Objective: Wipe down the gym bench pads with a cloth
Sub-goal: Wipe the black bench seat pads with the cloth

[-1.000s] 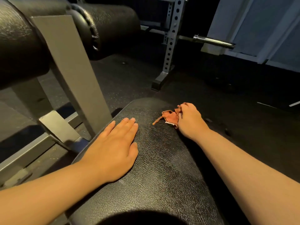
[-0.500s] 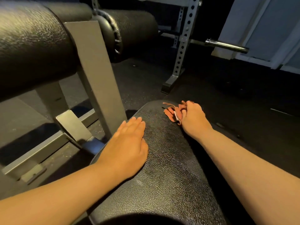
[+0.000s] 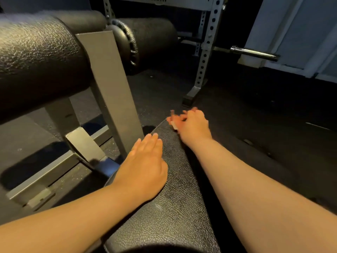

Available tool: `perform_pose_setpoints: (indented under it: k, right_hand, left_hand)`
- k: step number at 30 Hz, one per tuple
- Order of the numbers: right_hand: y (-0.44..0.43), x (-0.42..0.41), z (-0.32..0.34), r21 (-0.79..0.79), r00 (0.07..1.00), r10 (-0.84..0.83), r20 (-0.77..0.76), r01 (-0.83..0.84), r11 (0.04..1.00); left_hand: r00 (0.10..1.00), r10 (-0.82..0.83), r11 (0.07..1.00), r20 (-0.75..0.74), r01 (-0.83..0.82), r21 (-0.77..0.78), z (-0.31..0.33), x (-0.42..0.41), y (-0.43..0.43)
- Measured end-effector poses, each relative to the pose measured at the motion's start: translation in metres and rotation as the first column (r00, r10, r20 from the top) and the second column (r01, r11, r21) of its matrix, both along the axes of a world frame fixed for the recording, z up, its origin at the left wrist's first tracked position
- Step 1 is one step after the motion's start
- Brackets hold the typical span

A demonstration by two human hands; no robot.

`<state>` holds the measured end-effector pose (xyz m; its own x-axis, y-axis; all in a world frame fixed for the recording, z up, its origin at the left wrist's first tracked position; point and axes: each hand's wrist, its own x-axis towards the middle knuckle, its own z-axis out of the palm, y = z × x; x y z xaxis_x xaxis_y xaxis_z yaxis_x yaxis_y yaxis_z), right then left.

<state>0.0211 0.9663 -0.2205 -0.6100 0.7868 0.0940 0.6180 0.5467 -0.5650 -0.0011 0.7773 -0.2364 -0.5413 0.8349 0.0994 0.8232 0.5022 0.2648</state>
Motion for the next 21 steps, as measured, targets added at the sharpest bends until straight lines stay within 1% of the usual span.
perform_pose_setpoints:
  k: [2,3,4,6,8,10,13,16,17,18,19,21]
  right_hand:
    - [-0.029,-0.008,-0.001,-0.001,0.974,0.224,-0.044,-0.224,0.975]
    - [-0.037,-0.005,-0.003,0.01,0.952,0.305,-0.032,-0.305,0.952]
    - [-0.036,0.001,-0.004,0.026,0.94,0.341,-0.016,-0.341,0.94]
    - [-0.014,0.03,-0.004,0.034,0.954,0.299,0.014,-0.3,0.953]
    - [0.01,0.079,-0.006,0.005,0.983,0.184,0.026,-0.185,0.983]
    - [0.035,0.141,-0.013,-0.019,0.999,0.046,-0.006,-0.046,0.999]
    - [0.052,0.215,-0.025,-0.014,0.992,-0.126,-0.009,0.126,0.992]
    - [0.039,0.225,-0.025,-0.037,0.956,-0.293,0.001,0.293,0.955]
    - [0.025,0.214,-0.024,-0.025,0.951,-0.309,0.021,0.309,0.951]
    - [0.004,0.2,-0.022,-0.008,0.959,-0.28,0.034,0.281,0.96]
    - [-0.023,0.183,-0.022,0.008,0.977,-0.21,0.025,0.21,0.978]
    - [-0.088,0.149,-0.022,0.033,1.0,0.007,-0.023,-0.006,0.999]
  left_hand:
    - [1.0,0.004,1.0,-0.016,-0.004,-0.006,0.0,-0.002,-0.001]
    - [1.0,0.009,1.0,-0.024,-0.009,-0.002,0.001,-0.004,-0.002]
    - [1.0,0.012,1.0,-0.028,-0.012,0.001,0.002,-0.004,-0.002]
    - [1.0,0.011,1.0,-0.029,-0.011,-0.01,0.003,-0.002,-0.003]
    - [0.999,0.005,0.999,-0.034,-0.007,-0.051,0.006,0.001,-0.007]
    - [0.999,-0.004,0.998,-0.04,0.002,-0.067,0.008,0.006,-0.01]
    - [0.999,-0.006,0.997,-0.038,0.003,-0.077,0.008,0.009,-0.008]
    - [0.999,-0.002,0.998,-0.033,0.0,-0.071,0.007,0.011,-0.003]
    - [1.0,-0.008,0.998,-0.025,0.006,-0.07,0.007,0.01,-0.003]
    - [1.0,-0.015,0.997,-0.022,0.014,-0.072,0.007,0.01,-0.004]
    - [1.0,-0.022,0.997,-0.022,0.021,-0.074,0.006,0.01,-0.006]
    - [0.999,-0.037,0.997,-0.036,0.035,-0.066,0.006,0.01,-0.008]
